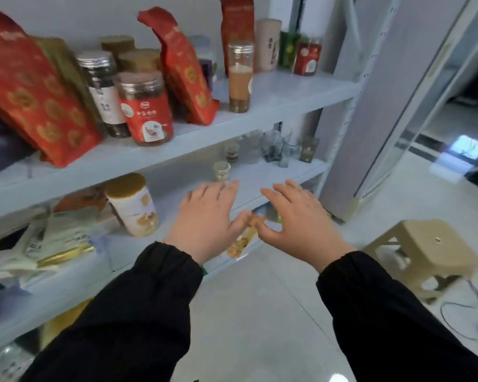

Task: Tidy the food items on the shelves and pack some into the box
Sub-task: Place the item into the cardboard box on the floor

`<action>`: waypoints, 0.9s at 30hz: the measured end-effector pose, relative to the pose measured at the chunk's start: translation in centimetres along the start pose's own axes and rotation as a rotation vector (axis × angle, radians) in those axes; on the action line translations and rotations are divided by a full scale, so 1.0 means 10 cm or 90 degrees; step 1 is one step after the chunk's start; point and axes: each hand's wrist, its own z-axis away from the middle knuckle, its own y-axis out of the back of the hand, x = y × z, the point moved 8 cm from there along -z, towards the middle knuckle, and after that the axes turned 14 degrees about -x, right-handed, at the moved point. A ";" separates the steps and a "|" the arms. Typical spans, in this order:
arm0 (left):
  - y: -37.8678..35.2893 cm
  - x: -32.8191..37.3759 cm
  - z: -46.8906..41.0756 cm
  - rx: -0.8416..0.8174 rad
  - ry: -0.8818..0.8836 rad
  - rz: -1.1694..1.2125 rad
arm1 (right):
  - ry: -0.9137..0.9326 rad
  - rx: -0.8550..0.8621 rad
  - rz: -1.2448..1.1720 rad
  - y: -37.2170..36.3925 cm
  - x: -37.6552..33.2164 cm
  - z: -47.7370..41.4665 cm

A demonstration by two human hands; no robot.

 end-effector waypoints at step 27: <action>0.65 0.67 -1.94 0.303 0.301 0.235 | 0.346 -0.045 -0.042 1.00 1.93 -2.25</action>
